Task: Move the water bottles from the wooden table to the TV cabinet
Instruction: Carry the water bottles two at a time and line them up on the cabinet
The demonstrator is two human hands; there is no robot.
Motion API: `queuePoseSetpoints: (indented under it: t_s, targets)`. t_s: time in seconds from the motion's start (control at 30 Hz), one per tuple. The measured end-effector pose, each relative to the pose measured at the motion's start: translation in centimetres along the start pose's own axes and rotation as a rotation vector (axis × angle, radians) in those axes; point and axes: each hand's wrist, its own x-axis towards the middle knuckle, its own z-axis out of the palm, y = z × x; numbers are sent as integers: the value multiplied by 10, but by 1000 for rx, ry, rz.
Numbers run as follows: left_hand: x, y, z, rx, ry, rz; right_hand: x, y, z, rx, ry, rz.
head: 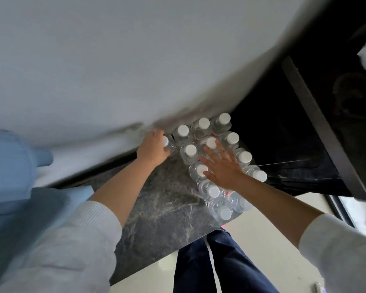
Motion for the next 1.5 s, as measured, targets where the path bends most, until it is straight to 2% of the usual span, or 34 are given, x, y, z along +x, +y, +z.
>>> queuePoseSetpoints:
  t_s: [0.13,0.37,0.53,0.77,0.83,1.03,1.3,1.5]
  targets:
    - [-40,-16,8,-53,37,-122,-9,-10,-16,-14,42,-43]
    - [-147,-40,31,-183,133,-402,-28,-46,-42,-194,141,-321]
    - [-253,-57,52,-265,258,-618,-48,-102,-42,-341,169,-529]
    - [-434,-96,84,-378,431,-1072,-97,-251,-19,-491,229,-1002]
    - [-471,-103,92,-405,450,-1158,-114,-285,-16,-529,235,-1062]
    - [-620,-110,128,-475,523,-1506,-200,-414,31,-633,295,-1423]
    - [-807,-138,167,-477,585,-1773,-349,-579,120,-665,350,-1769]
    - [-937,-164,189,-427,670,-1887,-459,-672,188,-672,361,-1869]
